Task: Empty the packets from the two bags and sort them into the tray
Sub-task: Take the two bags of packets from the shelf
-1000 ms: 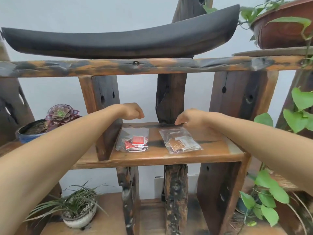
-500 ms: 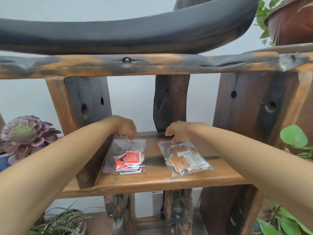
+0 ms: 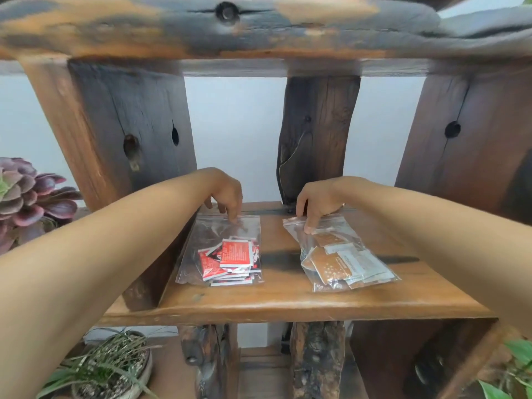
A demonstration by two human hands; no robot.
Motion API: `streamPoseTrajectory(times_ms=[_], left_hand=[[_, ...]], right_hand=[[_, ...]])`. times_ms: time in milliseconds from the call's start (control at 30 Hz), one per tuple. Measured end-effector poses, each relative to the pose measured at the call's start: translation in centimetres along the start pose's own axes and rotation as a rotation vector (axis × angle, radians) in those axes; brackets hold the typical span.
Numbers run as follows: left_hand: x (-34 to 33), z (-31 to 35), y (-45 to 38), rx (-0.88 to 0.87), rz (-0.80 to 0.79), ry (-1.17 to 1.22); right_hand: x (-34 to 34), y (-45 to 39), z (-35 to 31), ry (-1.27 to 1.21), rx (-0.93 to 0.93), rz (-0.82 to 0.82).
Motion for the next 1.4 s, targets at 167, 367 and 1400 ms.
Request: streamPoseTrajectory(times_ms=[167, 367, 1400], left_hand=[[-0.1, -0.2, -0.7, -0.011, 0.005, 0.0], [1.0, 1.5, 1.2, -0.075, 0.082, 0.044], [5.4, 6.0, 26.8, -0.442, 0.644, 0.113]], right_hand=[[-0.1, 0.1, 0.2, -0.067, 0.026, 0.028], [-0.4, 1.0, 0.4, -0.111, 0.039, 0.064], [10.1, 25.6, -6.9, -0.016, 0.08, 0.435]])
Point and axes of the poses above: each hand's wrist, its own y-axis away from the middle knuckle, its own x-axis out of the back of the hand, z = x × y, the point moved 6 cm from there along -y, towards the middle knuckle, and after that the axes turned 4 degrees about x, right-handed, at the moved point
